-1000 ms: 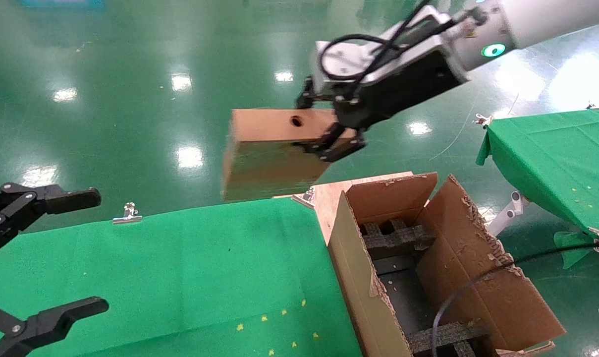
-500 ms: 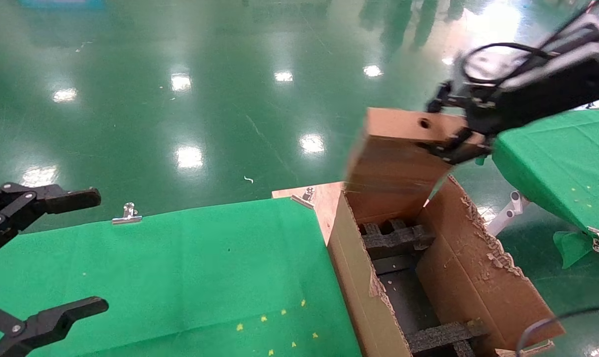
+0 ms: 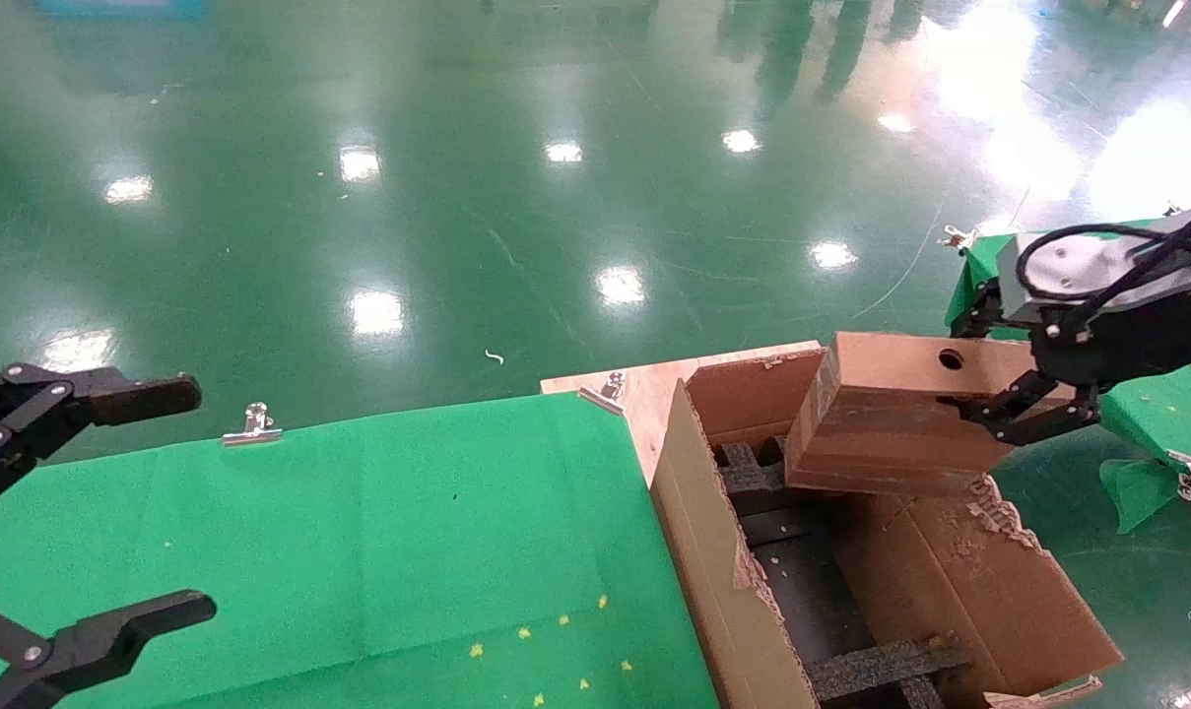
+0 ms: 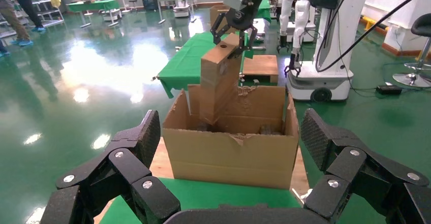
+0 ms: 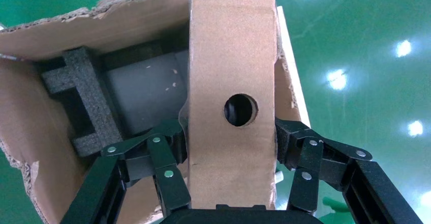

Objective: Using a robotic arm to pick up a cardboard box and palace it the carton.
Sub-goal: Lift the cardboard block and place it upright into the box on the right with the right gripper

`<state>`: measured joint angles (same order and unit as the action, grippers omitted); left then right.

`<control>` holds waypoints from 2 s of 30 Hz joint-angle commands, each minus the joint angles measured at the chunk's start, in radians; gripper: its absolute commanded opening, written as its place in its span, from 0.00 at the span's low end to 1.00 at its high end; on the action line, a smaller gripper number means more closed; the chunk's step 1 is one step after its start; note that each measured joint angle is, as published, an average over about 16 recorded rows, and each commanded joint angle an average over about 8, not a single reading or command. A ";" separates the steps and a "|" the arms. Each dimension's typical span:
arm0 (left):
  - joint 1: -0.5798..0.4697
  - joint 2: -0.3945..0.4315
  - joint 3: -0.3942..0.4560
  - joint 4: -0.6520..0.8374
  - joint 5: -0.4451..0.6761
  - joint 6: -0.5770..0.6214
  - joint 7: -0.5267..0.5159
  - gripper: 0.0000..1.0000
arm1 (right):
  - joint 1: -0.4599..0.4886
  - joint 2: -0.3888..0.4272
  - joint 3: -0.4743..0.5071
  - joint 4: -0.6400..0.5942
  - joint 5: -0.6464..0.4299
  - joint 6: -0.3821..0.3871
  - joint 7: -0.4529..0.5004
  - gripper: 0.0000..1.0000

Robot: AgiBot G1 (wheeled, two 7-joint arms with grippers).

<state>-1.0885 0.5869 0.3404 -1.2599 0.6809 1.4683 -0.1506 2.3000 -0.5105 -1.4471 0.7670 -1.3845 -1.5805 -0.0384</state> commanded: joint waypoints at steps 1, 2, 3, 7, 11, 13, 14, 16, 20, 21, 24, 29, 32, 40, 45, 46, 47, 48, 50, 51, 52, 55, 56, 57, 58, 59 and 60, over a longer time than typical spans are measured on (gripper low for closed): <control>0.000 0.000 0.000 0.000 0.000 0.000 0.000 1.00 | 0.001 0.008 -0.019 0.026 0.008 0.006 0.005 0.00; 0.000 0.000 0.000 0.000 0.000 0.000 0.000 1.00 | 0.000 0.007 -0.022 0.030 0.014 0.008 0.005 0.00; 0.000 0.000 0.000 0.000 0.000 0.000 0.000 1.00 | -0.001 0.007 -0.024 0.034 0.019 0.009 0.005 0.00; 0.000 0.000 0.000 0.000 0.000 0.000 0.000 1.00 | -0.004 0.003 -0.026 0.038 0.028 0.011 0.005 0.00; 0.000 0.000 0.000 0.000 0.000 0.000 0.000 1.00 | -0.004 0.003 -0.021 0.030 0.017 0.011 0.005 0.00; 0.000 0.000 0.000 0.000 0.000 0.000 0.000 1.00 | -0.006 0.004 -0.021 0.027 0.013 0.014 0.008 0.00; 0.000 0.000 0.000 0.000 0.000 0.000 0.000 1.00 | -0.008 0.004 -0.021 0.026 0.012 0.016 0.012 0.00; 0.000 0.000 0.000 0.000 0.000 0.000 0.000 1.00 | -0.013 0.005 -0.025 0.027 0.006 0.025 0.028 0.00; 0.000 0.000 0.000 0.000 0.000 0.000 0.000 1.00 | -0.030 0.019 -0.041 0.050 -0.010 0.049 0.097 0.00; 0.000 0.000 0.000 0.000 0.000 0.000 0.000 1.00 | -0.034 0.025 -0.045 0.062 -0.018 0.057 0.125 0.00; 0.000 0.000 0.000 0.000 0.000 0.000 0.000 1.00 | -0.047 0.055 -0.060 0.117 -0.049 0.085 0.222 0.00; 0.000 0.000 0.000 0.000 0.000 0.000 0.000 1.00 | -0.070 0.121 -0.087 0.243 -0.115 0.140 0.465 0.00; 0.000 0.000 0.000 0.000 -0.001 0.000 0.000 1.00 | -0.089 0.160 -0.105 0.320 -0.156 0.167 0.664 0.00; 0.000 0.000 0.000 0.000 -0.001 0.000 0.000 1.00 | -0.140 0.218 -0.149 0.492 -0.279 0.233 1.160 0.00; 0.000 0.000 0.000 0.000 -0.001 0.000 0.000 1.00 | -0.170 0.220 -0.166 0.544 -0.318 0.261 1.357 0.00; 0.000 0.000 0.000 0.000 -0.001 0.000 0.000 1.00 | -0.175 0.219 -0.169 0.552 -0.324 0.266 1.384 0.00; 0.000 0.000 0.000 0.000 -0.001 0.000 0.000 1.00 | -0.180 0.217 -0.172 0.560 -0.327 0.271 1.403 0.00; 0.000 0.000 0.000 0.001 -0.001 0.000 0.000 1.00 | -0.184 0.216 -0.174 0.566 -0.330 0.274 1.417 0.00; 0.000 0.000 0.000 0.001 -0.001 0.000 0.000 1.00 | -0.189 0.215 -0.176 0.575 -0.334 0.278 1.431 0.00; 0.000 0.000 0.000 0.001 -0.001 0.000 0.000 1.00 | -0.190 0.214 -0.178 0.578 -0.336 0.280 1.435 0.00; 0.000 0.000 0.000 0.001 -0.001 0.000 0.000 1.00 | -0.193 0.214 -0.179 0.581 -0.337 0.282 1.440 0.00; 0.000 0.000 0.000 0.001 -0.001 0.000 0.000 1.00 | -0.191 0.212 -0.178 0.576 -0.333 0.280 1.429 0.00; 0.000 0.000 0.000 0.001 -0.001 0.000 0.000 1.00 | -0.190 0.212 -0.177 0.573 -0.332 0.279 1.427 0.00; 0.000 0.000 0.000 0.001 -0.001 0.000 0.000 1.00 | -0.190 0.212 -0.177 0.570 -0.331 0.278 1.426 0.00; 0.000 0.000 0.000 0.001 -0.001 0.000 0.000 1.00 | -0.190 0.211 -0.177 0.566 -0.330 0.277 1.427 0.00; 0.000 0.000 0.000 0.001 -0.001 0.000 0.000 1.00 | -0.190 0.210 -0.177 0.561 -0.329 0.277 1.431 0.00; 0.000 0.000 0.000 0.001 -0.001 0.000 0.000 1.00 | -0.190 0.207 -0.177 0.556 -0.331 0.278 1.440 0.00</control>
<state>-1.0883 0.5865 0.3407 -1.2592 0.6801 1.4679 -0.1501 2.1037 -0.3095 -1.6272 1.3252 -1.7290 -1.2950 1.4392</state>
